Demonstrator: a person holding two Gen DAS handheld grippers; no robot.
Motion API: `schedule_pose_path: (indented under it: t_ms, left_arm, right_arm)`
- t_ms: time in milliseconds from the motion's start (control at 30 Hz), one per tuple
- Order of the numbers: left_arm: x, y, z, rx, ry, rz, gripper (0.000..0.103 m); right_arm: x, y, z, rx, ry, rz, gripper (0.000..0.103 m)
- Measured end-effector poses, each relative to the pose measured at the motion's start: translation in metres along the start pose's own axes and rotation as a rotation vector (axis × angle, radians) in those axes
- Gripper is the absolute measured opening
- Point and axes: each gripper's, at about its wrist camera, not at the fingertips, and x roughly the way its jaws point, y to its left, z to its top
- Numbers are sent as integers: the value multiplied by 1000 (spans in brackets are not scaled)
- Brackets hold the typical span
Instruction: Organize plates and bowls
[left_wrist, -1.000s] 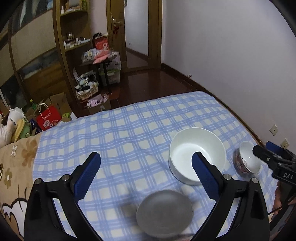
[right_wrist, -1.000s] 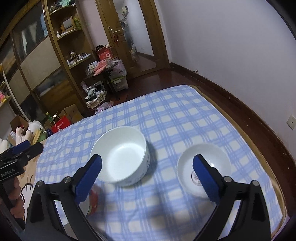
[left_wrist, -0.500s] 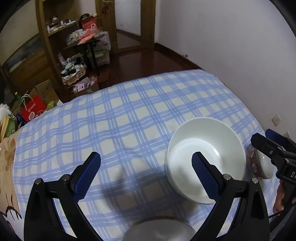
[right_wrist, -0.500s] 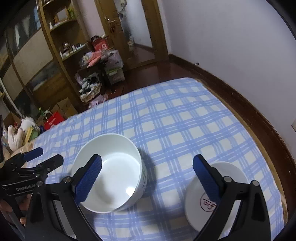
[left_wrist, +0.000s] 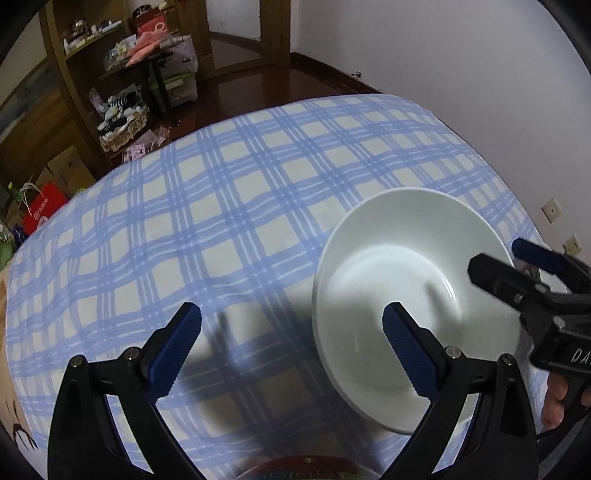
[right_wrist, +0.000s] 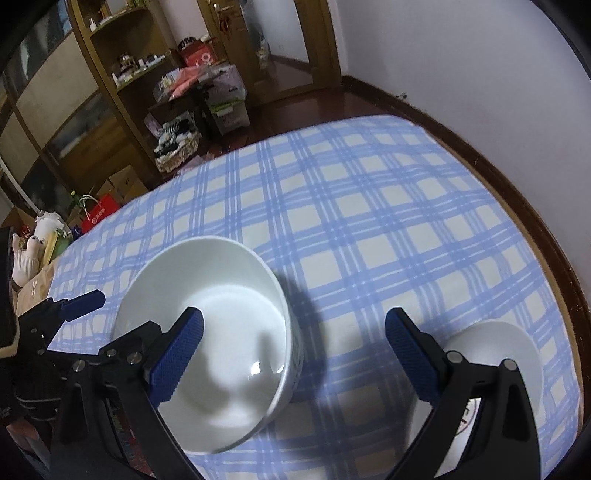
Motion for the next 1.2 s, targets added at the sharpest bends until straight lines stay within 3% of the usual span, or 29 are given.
schedule_pose_path:
  t_ms: [67, 133, 167, 267, 367, 467, 567, 667, 833, 1200]
  left_arm:
    - [1, 0, -2, -19, -11, -11, 79]
    - [2, 1, -3, -26, -30, 3, 66]
    - [3, 2, -3, -29, -27, 1, 57]
    - [11, 4, -4, -51, 13, -23, 32]
    - [17, 2, -6, -62, 45, -58, 21]
    - [20, -7, -7, -49, 53, -48, 12]
    - [28, -12, -9, -35, 80, -34, 10]
    - [28, -12, -10, -55, 84, -36, 10]
    - [24, -9, -11, -101, 78, -52, 10]
    - [-1, -13, -19, -97, 38, -44, 10]
  right_arm:
    - [5, 0, -1, 5, 13, 10, 102]
    - [9, 1, -3, 5, 27, 18, 91]
    - [11, 1, -4, 3, 39, 17, 80]
    - [17, 3, -6, -12, 55, -9, 61]
    - [25, 2, -10, -28, 96, -51, 33]
    - [27, 1, -12, -34, 112, -47, 28]
    - [28, 2, -13, -49, 114, -58, 25]
    - [29, 6, -15, -58, 122, -35, 16]
    - [31, 12, -17, -83, 120, -85, 13]
    - [12, 9, -25, -61, 71, -49, 11]
